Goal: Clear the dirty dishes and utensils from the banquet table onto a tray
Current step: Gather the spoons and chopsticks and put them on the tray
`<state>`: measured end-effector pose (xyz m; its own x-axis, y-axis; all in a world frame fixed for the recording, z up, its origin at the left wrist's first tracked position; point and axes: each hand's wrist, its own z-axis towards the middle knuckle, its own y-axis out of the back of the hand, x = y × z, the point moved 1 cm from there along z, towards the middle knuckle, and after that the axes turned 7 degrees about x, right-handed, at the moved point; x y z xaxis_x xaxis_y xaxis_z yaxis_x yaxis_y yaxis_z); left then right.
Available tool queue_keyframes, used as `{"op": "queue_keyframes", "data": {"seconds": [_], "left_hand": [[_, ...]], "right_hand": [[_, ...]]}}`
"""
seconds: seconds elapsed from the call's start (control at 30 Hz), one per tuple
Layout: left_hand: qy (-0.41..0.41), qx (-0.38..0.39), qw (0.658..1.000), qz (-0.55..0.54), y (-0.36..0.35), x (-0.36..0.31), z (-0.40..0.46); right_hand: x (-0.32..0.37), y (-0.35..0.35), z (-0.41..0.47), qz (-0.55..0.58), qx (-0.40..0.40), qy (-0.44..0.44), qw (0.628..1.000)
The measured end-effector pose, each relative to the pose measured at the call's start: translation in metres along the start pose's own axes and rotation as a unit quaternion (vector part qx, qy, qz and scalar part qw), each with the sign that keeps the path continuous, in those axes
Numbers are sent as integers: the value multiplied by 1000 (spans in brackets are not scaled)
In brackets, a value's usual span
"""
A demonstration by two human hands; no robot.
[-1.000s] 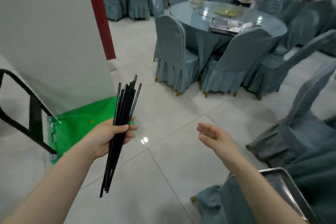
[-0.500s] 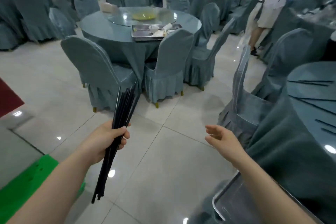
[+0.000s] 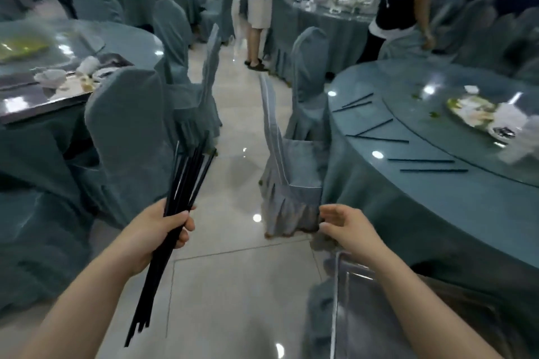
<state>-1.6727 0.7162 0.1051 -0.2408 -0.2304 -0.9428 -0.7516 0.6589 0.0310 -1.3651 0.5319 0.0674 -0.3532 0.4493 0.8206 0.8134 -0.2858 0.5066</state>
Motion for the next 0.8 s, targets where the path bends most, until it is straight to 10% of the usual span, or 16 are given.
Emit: {"op": "queue_keyframes", "data": {"seconds": [0.4,0.8], "left_hand": [[-17,271,960,72,-101,-96,236],[-53,275,955,95,-270,-167,452]], "right_hand": [[-47,80,60,-1,-220,-157,963],[-155,221,183,22,-251,-314,915]]}}
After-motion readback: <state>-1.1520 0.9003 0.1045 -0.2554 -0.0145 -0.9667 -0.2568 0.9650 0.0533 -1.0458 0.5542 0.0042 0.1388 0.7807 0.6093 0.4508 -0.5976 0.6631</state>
